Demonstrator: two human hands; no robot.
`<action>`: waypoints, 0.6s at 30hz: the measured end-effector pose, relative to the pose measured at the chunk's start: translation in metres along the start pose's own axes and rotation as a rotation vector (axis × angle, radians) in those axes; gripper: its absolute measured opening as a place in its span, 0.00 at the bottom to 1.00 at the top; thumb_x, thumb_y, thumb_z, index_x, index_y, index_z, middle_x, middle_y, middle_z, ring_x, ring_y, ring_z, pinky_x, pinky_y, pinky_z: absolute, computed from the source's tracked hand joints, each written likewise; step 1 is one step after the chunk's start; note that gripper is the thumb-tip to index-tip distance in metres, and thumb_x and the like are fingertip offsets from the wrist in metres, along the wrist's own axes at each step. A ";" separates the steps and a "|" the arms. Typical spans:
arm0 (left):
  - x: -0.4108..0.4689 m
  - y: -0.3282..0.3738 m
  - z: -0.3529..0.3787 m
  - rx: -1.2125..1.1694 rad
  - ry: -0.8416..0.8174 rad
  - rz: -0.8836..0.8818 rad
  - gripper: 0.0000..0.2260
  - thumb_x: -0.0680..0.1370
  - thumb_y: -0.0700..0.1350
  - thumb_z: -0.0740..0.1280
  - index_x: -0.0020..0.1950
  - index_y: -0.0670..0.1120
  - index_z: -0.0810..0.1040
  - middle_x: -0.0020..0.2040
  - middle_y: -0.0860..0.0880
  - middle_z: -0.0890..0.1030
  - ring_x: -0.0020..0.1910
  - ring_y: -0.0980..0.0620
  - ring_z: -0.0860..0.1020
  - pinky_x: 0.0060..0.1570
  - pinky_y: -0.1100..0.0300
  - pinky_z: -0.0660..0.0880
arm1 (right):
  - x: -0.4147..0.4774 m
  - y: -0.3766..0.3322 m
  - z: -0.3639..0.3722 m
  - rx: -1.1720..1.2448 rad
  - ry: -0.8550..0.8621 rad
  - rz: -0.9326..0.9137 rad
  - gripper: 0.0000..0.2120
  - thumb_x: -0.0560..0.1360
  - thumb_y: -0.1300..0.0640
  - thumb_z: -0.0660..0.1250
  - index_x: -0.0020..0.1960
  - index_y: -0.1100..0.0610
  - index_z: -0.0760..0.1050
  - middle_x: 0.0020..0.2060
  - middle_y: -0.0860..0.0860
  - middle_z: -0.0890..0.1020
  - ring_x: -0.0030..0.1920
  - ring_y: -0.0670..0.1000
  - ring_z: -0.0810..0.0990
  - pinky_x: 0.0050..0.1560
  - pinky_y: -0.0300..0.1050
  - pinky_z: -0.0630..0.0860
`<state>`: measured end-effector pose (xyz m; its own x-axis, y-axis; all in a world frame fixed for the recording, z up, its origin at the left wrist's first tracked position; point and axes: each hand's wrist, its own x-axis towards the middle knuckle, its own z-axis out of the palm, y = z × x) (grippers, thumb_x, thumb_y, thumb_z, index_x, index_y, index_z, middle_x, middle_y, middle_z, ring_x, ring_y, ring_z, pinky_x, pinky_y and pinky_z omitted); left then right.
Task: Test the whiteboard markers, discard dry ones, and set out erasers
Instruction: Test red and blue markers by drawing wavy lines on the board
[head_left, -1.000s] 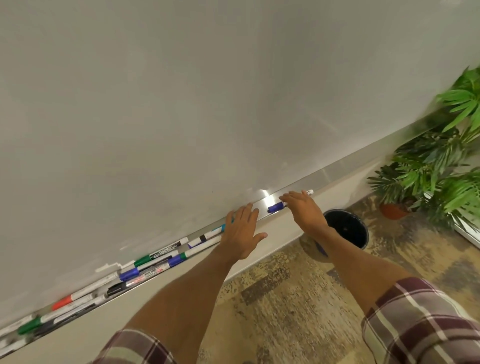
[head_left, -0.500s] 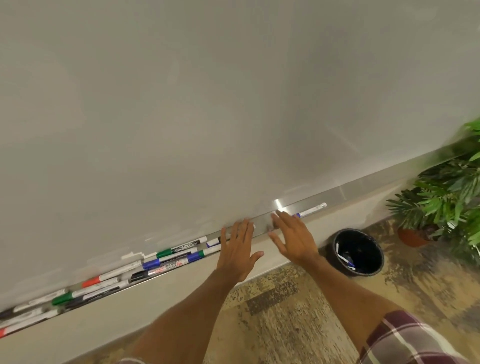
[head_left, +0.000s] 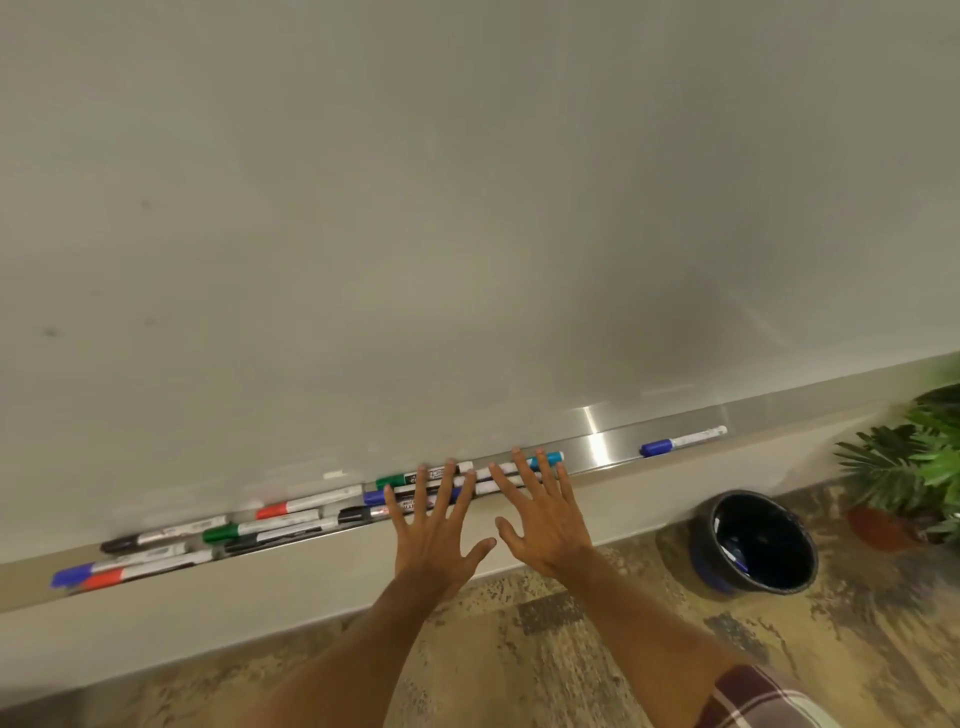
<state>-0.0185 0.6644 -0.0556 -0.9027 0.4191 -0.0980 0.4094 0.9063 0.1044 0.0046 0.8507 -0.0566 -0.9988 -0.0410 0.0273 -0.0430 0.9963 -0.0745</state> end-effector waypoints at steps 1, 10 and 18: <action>-0.002 -0.006 -0.001 -0.002 -0.004 -0.002 0.39 0.73 0.75 0.47 0.78 0.54 0.57 0.79 0.46 0.57 0.77 0.36 0.54 0.66 0.25 0.52 | 0.001 -0.008 0.001 -0.004 0.001 -0.006 0.35 0.73 0.33 0.51 0.76 0.44 0.51 0.75 0.55 0.58 0.74 0.62 0.56 0.68 0.63 0.59; -0.029 -0.067 -0.006 -0.014 -0.029 -0.048 0.36 0.75 0.73 0.43 0.78 0.54 0.58 0.78 0.46 0.59 0.76 0.37 0.55 0.66 0.27 0.50 | 0.009 -0.078 0.005 -0.011 -0.060 -0.051 0.40 0.70 0.30 0.56 0.76 0.43 0.49 0.76 0.55 0.55 0.74 0.63 0.54 0.69 0.63 0.43; -0.056 -0.128 -0.012 -0.005 -0.052 -0.061 0.35 0.76 0.72 0.45 0.78 0.55 0.58 0.79 0.46 0.58 0.77 0.38 0.55 0.69 0.29 0.47 | 0.016 -0.144 0.008 -0.003 -0.054 -0.083 0.42 0.68 0.29 0.56 0.76 0.44 0.48 0.76 0.54 0.52 0.72 0.63 0.58 0.71 0.66 0.48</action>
<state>-0.0224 0.5242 -0.0519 -0.9178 0.3654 -0.1554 0.3531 0.9301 0.1017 -0.0056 0.7065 -0.0532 -0.9916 -0.1275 -0.0207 -0.1257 0.9895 -0.0712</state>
